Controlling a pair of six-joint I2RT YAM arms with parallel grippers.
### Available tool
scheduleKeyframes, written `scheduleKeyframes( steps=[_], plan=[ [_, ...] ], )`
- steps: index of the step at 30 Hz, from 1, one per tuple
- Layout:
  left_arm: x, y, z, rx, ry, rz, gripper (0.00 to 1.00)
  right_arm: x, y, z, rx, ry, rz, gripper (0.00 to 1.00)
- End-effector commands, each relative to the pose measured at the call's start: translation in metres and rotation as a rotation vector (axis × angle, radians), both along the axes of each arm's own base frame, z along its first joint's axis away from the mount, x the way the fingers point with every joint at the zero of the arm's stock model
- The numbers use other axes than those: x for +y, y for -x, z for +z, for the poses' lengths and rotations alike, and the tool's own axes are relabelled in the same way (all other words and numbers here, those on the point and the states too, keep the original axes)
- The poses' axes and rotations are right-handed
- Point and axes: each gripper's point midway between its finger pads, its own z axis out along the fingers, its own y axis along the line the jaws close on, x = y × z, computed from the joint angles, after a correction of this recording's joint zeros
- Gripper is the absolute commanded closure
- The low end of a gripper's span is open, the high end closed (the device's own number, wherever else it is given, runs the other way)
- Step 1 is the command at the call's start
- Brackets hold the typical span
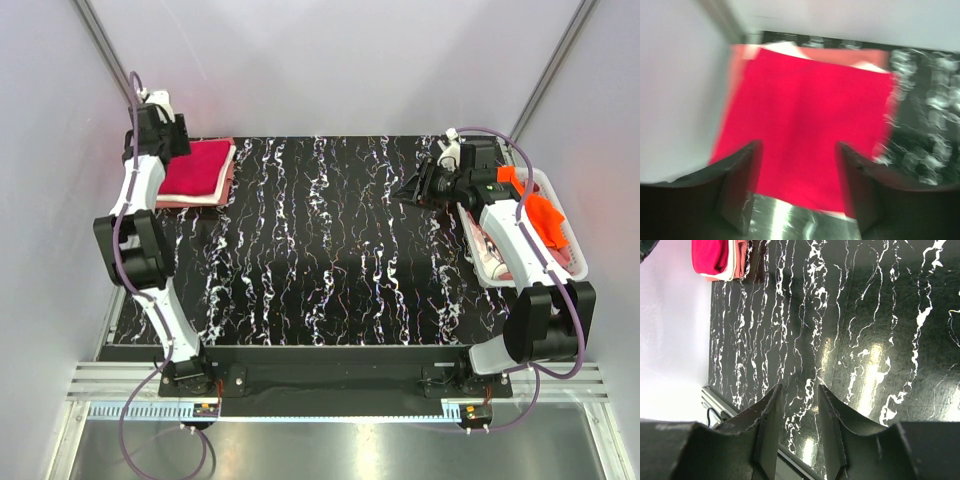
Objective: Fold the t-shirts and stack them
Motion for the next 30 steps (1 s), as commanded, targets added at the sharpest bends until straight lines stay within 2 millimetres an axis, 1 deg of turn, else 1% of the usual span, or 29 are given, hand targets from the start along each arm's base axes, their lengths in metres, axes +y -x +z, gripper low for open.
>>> scheduleKeyframes(
  steps=[1,2,3,4,5,6,7,9,10,12,13,15,16,20,21,22,23,24,25,26,27,28,29,30],
  plan=[
    [-0.055,0.018,0.007,-0.025,0.231,-0.144,0.53,0.002,0.002,0.02,-0.06,-0.03,0.019,0.58],
    [-0.06,0.022,0.001,-0.01,0.246,-0.144,0.66,0.003,0.003,0.019,-0.059,-0.032,0.023,0.58],
    [-0.063,0.025,-0.007,0.009,0.25,-0.134,0.87,0.003,0.003,0.019,-0.056,-0.034,0.024,0.58],
    [-0.067,0.034,-0.019,0.038,0.267,-0.122,0.92,0.003,0.004,0.018,-0.051,-0.034,0.025,0.58],
    [-0.069,0.038,-0.025,0.052,0.274,-0.116,0.97,0.004,0.004,0.019,-0.054,-0.038,0.03,0.58],
    [-0.073,0.04,-0.032,0.068,0.28,-0.118,0.99,0.004,0.005,0.02,-0.055,-0.04,0.032,0.58],
    [-0.076,0.045,-0.043,0.094,0.296,-0.123,1.0,0.004,0.005,0.019,-0.054,-0.039,0.031,0.58],
    [-0.083,0.047,-0.05,0.108,0.313,-0.146,1.0,0.004,0.006,0.02,-0.054,-0.043,0.03,0.58],
    [-0.084,0.05,-0.057,0.124,0.32,-0.145,1.0,0.005,0.007,0.02,-0.055,-0.044,0.033,0.58],
    [-0.08,0.052,-0.067,0.145,0.316,-0.117,1.0,0.006,0.008,0.02,-0.051,-0.05,0.038,0.58],
    [-0.079,0.054,-0.078,0.167,0.313,-0.11,1.0,0.005,0.008,0.019,-0.047,-0.051,0.04,0.58],
    [-0.076,0.054,-0.091,0.193,0.306,-0.094,1.0,0.006,0.01,0.023,-0.058,-0.054,0.043,0.58],
    [-0.077,0.054,-0.092,0.196,0.311,-0.099,1.0,0.006,0.011,0.025,-0.064,-0.053,0.044,0.58],
    [-0.09,0.058,-0.082,0.2,0.339,-0.137,1.0,0.006,0.015,0.036,-0.09,-0.055,0.047,0.57],
    [-0.094,0.056,-0.073,0.196,0.325,-0.151,1.0,0.006,0.016,0.037,-0.086,-0.056,0.046,0.57],
    [-0.093,0.065,-0.078,0.251,0.326,-0.137,1.0,0.006,0.016,0.042,-0.097,-0.058,0.044,0.57],
    [-0.09,0.069,-0.079,0.279,0.312,-0.107,1.0,0.005,0.016,0.043,-0.099,-0.056,0.041,0.57],
    [-0.093,0.073,-0.07,0.281,0.321,-0.113,1.0,0.005,0.016,0.044,-0.096,-0.055,0.038,0.56],
    [-0.1,0.078,-0.064,0.279,0.333,-0.137,1.0,0.004,0.015,0.046,-0.097,-0.055,0.029,0.56],
    [-0.118,0.086,-0.063,0.284,0.34,-0.183,1.0,0.004,0.016,0.046,-0.092,-0.056,0.026,0.55],
    [-0.128,0.092,-0.04,0.242,0.299,-0.233,1.0,0.004,0.018,0.045,-0.078,-0.058,0.022,0.52],
    [-0.14,0.098,-0.03,0.227,0.277,-0.262,1.0,0.004,0.022,0.046,-0.07,-0.066,0.017,0.51],
    [-0.168,0.11,-0.008,0.187,0.271,-0.341,1.0,0.004,0.025,0.046,-0.066,-0.072,0.015,0.5],
    [-0.192,0.118,0.004,0.165,0.277,-0.416,0.99,0.004,0.028,0.047,-0.061,-0.078,0.013,0.49]
  ],
)
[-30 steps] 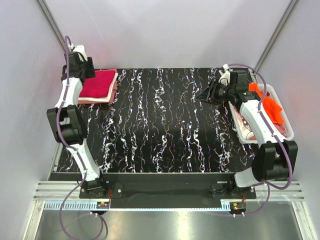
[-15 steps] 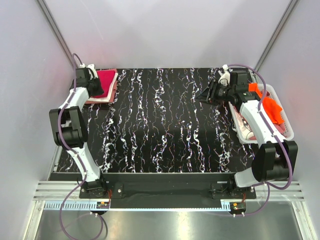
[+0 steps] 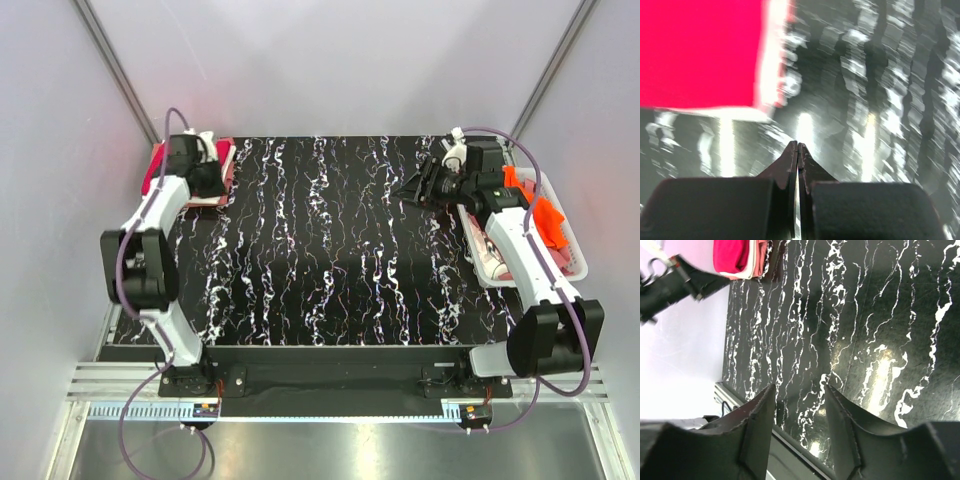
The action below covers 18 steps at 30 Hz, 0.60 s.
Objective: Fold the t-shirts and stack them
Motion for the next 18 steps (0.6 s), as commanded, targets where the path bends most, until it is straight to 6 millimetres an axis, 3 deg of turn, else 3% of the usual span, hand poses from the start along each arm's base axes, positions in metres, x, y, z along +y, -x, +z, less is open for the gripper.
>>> scheduleKeyframes(
  steps=[1,2,4,5,6,9,10,11,13,16,17,18],
  plan=[
    [-0.089,0.031,0.095,-0.218,0.052,-0.278,0.97,0.0,0.015,0.02,-0.02,-0.037,-0.01,0.48],
    [-0.13,0.054,0.119,-0.267,0.104,-0.413,0.95,-0.001,0.02,0.025,-0.032,-0.041,-0.012,0.48],
    [-0.155,0.073,0.14,-0.327,0.141,-0.479,0.88,-0.003,0.027,0.024,-0.024,-0.034,-0.023,0.45],
    [-0.176,0.091,0.143,-0.338,0.183,-0.554,0.83,-0.004,0.032,0.028,-0.034,-0.03,-0.028,0.3],
    [-0.183,0.102,0.173,-0.431,0.216,-0.566,0.74,-0.007,0.037,0.026,-0.02,-0.016,-0.04,0.01],
    [-0.2,0.138,0.205,-0.554,0.298,-0.643,0.65,-0.014,0.054,0.026,-0.02,0.016,-0.063,0.0],
    [-0.203,0.147,0.211,-0.582,0.307,-0.669,0.51,-0.017,0.062,0.028,-0.034,0.025,-0.071,0.0],
    [-0.209,0.163,0.215,-0.609,0.315,-0.716,0.43,-0.018,0.066,0.028,-0.036,0.029,-0.079,0.0],
    [-0.215,0.175,0.218,-0.642,0.307,-0.744,0.01,-0.024,0.073,0.027,-0.04,0.04,-0.116,0.0],
    [-0.225,0.194,0.22,-0.687,0.349,-0.779,0.01,-0.033,0.086,0.041,-0.092,0.044,-0.178,0.0],
    [-0.225,0.2,0.21,-0.672,0.38,-0.777,0.01,-0.034,0.089,0.042,-0.094,0.045,-0.186,0.0],
    [-0.227,0.202,0.217,-0.726,0.393,-0.792,0.01,-0.035,0.09,0.042,-0.091,0.043,-0.202,0.0]
  ],
)
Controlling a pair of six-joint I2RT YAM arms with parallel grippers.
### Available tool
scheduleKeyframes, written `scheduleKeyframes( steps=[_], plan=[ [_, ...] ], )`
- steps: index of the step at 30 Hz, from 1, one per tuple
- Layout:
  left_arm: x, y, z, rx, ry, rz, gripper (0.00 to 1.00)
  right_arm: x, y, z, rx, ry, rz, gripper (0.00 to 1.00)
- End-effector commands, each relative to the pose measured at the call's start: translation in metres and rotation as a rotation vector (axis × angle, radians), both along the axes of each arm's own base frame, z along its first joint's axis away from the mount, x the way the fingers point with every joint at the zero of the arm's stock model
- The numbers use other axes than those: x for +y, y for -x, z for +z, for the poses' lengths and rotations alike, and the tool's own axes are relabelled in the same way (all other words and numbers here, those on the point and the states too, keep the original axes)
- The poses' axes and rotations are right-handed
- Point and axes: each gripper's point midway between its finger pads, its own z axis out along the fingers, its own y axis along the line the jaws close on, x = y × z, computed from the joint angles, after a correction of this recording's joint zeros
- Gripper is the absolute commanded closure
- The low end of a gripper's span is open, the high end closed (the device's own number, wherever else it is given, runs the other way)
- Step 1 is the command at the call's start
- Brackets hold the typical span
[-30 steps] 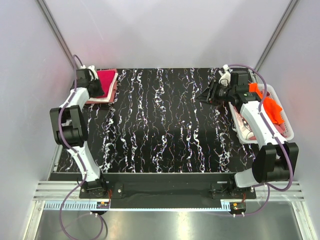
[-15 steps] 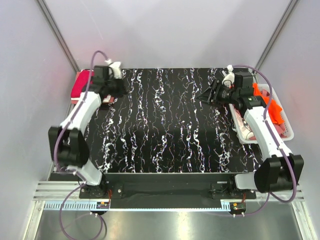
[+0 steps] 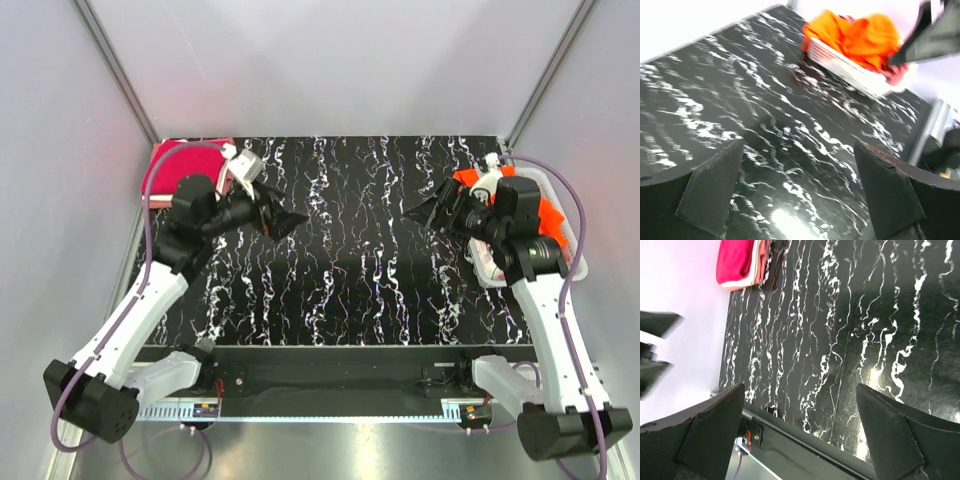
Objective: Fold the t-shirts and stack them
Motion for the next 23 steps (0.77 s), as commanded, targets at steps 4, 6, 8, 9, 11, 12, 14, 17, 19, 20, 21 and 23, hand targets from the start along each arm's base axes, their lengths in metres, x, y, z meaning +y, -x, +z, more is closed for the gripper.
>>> scheduleKeyframes(
  steps=[4,6,8,9,11,12,14,17,19,20,21,23],
  plan=[
    [-0.011,0.017,0.007,-0.026,0.111,-0.072,0.01,-0.014,0.01,0.0,-0.002,0.008,-0.102,0.0],
    [-0.013,0.019,0.009,-0.015,0.119,-0.085,0.01,-0.015,0.01,-0.002,0.002,0.006,-0.109,0.0],
    [-0.013,0.022,0.01,-0.009,0.119,-0.098,0.01,-0.016,0.01,-0.002,-0.001,0.009,-0.116,0.0],
    [-0.014,0.024,0.009,-0.005,0.114,-0.107,0.01,-0.017,0.009,-0.001,-0.007,0.014,-0.125,0.0],
    [-0.014,0.023,0.008,0.0,0.113,-0.107,0.01,-0.02,0.01,0.003,-0.022,0.019,-0.136,0.0],
    [-0.015,0.023,0.009,-0.006,0.108,-0.112,0.01,-0.021,0.009,0.006,-0.034,0.022,-0.145,0.0],
    [-0.014,0.024,0.004,0.029,0.082,-0.113,0.01,-0.024,0.01,0.011,-0.052,0.027,-0.161,0.0],
    [-0.012,0.022,0.005,0.02,0.077,-0.097,0.01,-0.027,0.009,0.014,-0.063,0.028,-0.186,0.0],
    [-0.013,0.023,0.003,0.024,0.078,-0.103,0.01,-0.028,0.009,0.015,-0.067,0.03,-0.193,0.01],
    [-0.013,0.023,0.002,0.028,0.076,-0.11,0.01,-0.028,0.008,0.015,-0.073,0.032,-0.192,0.0],
    [-0.014,0.025,0.002,0.033,0.078,-0.12,0.01,-0.029,0.008,0.016,-0.076,0.034,-0.191,0.0],
    [-0.016,0.026,0.0,0.036,0.075,-0.141,0.01,-0.029,0.007,0.018,-0.091,0.032,-0.192,0.0]
  ],
)
